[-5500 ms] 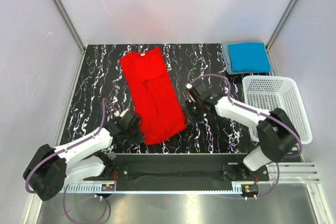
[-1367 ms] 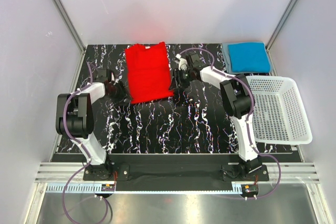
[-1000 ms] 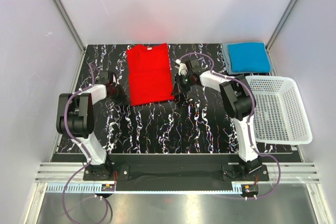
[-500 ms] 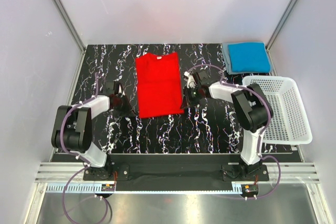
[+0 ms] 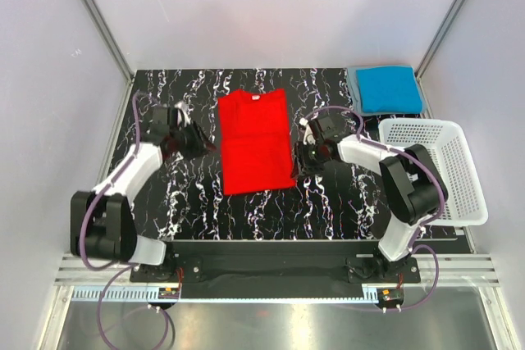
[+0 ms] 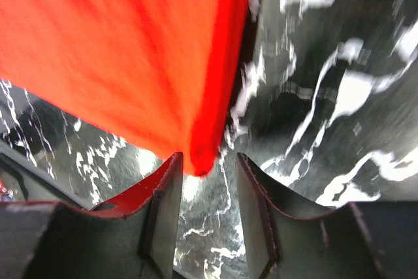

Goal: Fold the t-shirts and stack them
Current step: Fold the tshirt

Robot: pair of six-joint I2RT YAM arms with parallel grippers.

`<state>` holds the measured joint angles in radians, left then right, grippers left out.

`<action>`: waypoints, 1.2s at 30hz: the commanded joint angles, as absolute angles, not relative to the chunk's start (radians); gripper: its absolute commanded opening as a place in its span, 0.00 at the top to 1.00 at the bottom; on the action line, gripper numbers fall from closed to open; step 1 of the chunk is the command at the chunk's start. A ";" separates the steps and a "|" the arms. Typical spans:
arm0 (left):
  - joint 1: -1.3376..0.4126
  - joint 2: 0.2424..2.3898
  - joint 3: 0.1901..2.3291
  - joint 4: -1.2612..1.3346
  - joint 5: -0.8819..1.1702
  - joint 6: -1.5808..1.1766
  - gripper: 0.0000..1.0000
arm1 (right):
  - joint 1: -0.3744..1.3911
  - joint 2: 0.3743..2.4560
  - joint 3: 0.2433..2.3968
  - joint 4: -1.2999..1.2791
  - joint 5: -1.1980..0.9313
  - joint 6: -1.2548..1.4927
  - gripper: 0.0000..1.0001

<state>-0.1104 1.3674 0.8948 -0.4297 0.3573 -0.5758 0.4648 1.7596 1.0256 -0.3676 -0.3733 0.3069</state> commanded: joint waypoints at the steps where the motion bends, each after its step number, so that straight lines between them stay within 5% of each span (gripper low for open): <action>1: -0.094 1.500 1.128 -0.342 0.403 -0.516 0.60 | 0.469 1.810 1.188 -0.383 -0.321 0.238 0.55; 9: -0.091 1.949 1.503 -0.284 0.505 -0.469 0.66 | 0.456 2.000 1.468 -0.406 -0.311 0.089 0.55; 16: -0.089 2.164 1.621 -0.201 0.598 -0.492 0.66 | 0.430 2.134 1.612 -0.439 -0.307 0.049 0.59; 36: -0.078 2.292 1.655 -0.210 0.580 -0.517 0.65 | 0.405 2.212 1.704 -0.457 -0.391 -0.054 0.60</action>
<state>-0.0830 2.2734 1.6382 -0.2451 0.5713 -0.5209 0.4122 2.1948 1.6665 -0.4496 -0.3557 -0.0227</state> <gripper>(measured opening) 0.344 0.399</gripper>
